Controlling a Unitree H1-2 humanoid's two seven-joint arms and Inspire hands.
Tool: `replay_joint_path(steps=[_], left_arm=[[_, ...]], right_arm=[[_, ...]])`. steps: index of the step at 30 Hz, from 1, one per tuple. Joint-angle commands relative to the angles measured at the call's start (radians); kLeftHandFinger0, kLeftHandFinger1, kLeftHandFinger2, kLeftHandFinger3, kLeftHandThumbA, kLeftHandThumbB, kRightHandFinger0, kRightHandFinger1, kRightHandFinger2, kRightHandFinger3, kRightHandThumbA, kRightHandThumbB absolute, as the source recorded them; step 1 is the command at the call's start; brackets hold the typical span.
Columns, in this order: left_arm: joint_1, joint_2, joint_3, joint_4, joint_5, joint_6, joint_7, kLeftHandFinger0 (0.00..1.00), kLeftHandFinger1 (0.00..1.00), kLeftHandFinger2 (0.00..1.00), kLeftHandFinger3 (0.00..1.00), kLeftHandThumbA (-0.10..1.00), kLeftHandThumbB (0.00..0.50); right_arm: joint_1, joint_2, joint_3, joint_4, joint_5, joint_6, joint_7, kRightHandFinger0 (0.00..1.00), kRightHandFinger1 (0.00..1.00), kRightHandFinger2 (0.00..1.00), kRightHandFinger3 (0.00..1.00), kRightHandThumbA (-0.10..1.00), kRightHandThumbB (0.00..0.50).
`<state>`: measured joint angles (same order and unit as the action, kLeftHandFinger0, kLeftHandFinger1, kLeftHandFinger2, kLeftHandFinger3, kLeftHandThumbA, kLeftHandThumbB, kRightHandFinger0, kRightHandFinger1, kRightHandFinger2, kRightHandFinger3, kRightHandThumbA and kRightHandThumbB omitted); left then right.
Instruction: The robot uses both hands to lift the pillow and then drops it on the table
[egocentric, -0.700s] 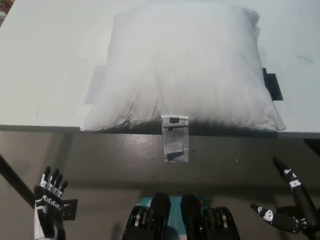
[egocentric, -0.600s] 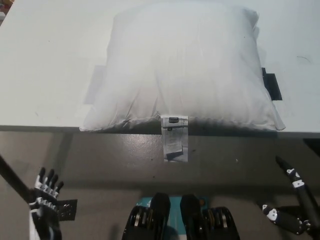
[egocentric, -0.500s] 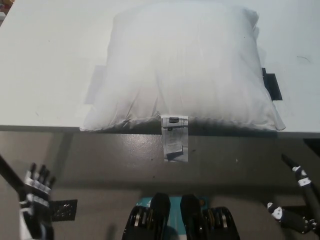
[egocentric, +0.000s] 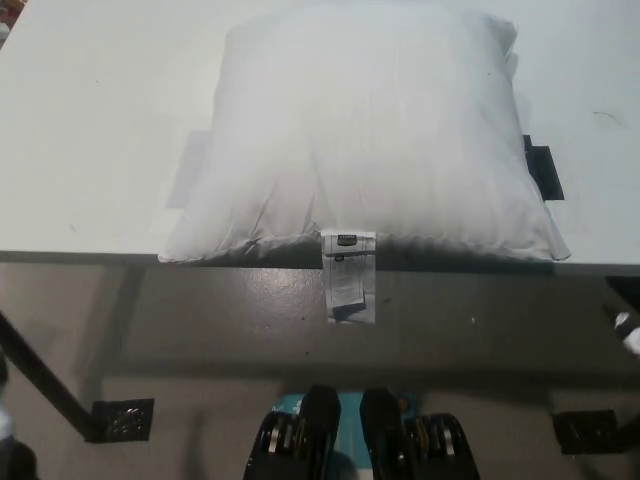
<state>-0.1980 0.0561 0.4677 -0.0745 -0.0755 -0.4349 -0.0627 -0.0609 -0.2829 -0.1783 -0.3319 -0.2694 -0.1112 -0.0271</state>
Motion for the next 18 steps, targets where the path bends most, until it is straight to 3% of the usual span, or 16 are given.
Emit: replay_joint_path(steps=[1,6,10,13,16,17,18], left_arm=[[-0.105,0.087,0.01,-0.024,0.041,-0.035,0.059,1.0,1.0,1.0,1.0,1.0,0.16],[-0.227,0.168,-0.003,0.059,0.063,-0.035,0.089,1.0,1.0,1.0,1.0,1.0,0.192],[-0.321,0.187,-0.015,0.13,0.123,-0.035,0.148,1.0,1.0,1.0,1.0,1.0,0.191],[-0.39,0.198,-0.043,0.19,0.172,-0.035,0.17,1.0,1.0,1.0,1.0,1.0,0.234],[-0.456,0.212,-0.072,0.262,0.222,-0.035,0.21,1.0,1.0,1.0,1.0,1.0,0.21],[-0.492,0.222,-0.088,0.31,0.225,-0.035,0.211,1.0,1.0,1.0,1.0,1.0,0.147],[-0.53,0.231,-0.104,0.363,0.258,-0.035,0.225,1.0,1.0,1.0,1.0,1.0,0.146]], right_arm=[[-0.1,-0.029,-0.043,-0.076,0.054,0.086,0.001,1.0,1.0,1.0,1.0,0.95,0.421],[-0.225,-0.048,-0.045,-0.115,0.055,0.189,0.032,1.0,1.0,1.0,1.0,0.92,0.323],[-0.329,-0.076,-0.03,-0.11,0.053,0.268,0.064,1.0,1.0,1.0,1.0,0.97,0.306],[-0.421,-0.098,-0.003,-0.071,0.056,0.309,0.093,1.0,1.0,1.0,1.0,1.0,0.313],[-0.497,-0.108,0.02,-0.028,0.044,0.325,0.101,1.0,1.0,1.0,1.0,1.0,0.342],[-0.54,-0.109,0.028,-0.002,0.047,0.335,0.103,1.0,1.0,1.0,1.0,1.0,0.347],[-0.591,-0.112,0.04,0.036,0.045,0.34,0.108,1.0,1.0,1.0,1.0,1.0,0.33]])
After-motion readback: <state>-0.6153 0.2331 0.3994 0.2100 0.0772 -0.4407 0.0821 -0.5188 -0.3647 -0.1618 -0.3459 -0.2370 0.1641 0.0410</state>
